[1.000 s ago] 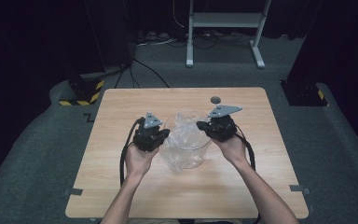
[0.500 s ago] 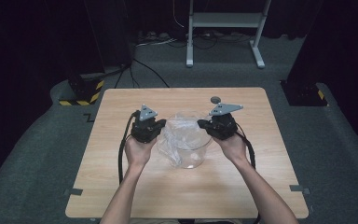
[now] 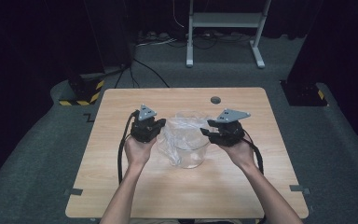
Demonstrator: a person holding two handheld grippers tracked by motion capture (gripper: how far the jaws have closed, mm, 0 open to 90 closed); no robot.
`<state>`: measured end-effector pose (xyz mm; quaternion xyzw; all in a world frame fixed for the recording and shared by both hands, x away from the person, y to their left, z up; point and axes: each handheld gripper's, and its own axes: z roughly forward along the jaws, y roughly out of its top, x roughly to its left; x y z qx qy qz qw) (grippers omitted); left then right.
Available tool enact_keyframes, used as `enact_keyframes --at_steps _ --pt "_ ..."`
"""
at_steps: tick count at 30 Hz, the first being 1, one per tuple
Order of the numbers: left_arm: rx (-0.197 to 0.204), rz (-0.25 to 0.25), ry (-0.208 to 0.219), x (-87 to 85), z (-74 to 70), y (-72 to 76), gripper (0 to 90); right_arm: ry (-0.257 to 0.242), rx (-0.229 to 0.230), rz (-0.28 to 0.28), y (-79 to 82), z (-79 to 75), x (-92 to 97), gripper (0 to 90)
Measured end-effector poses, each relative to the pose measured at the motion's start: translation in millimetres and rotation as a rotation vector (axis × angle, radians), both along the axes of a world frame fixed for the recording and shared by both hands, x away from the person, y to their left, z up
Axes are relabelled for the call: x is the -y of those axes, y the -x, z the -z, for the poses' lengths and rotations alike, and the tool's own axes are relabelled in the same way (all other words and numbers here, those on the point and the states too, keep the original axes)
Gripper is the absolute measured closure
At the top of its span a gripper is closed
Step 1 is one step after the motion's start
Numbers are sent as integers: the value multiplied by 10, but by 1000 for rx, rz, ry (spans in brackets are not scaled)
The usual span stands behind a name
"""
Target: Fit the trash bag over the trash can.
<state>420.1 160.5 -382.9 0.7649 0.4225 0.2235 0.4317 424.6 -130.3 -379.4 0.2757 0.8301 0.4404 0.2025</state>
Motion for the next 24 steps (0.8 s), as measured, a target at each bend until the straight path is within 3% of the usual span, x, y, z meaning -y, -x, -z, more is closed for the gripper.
enact_keyframes --at_steps 2,9,11,19,24 --pt "2 -3 4 1 -2 -1 899 16 11 8 5 3 23 601" --pt "3 0 -10 23 -5 -10 899 53 6 -15 -31 17 10 874" --pt "7 -2 -13 14 -8 -12 899 54 9 -19 -51 16 -6 897" --pt "12 -5 -6 8 -4 -7 899 9 22 -8 -106 -37 -19 874" --pt "15 -4 -9 4 -2 0 899 -34 29 0 -67 -75 34 617"
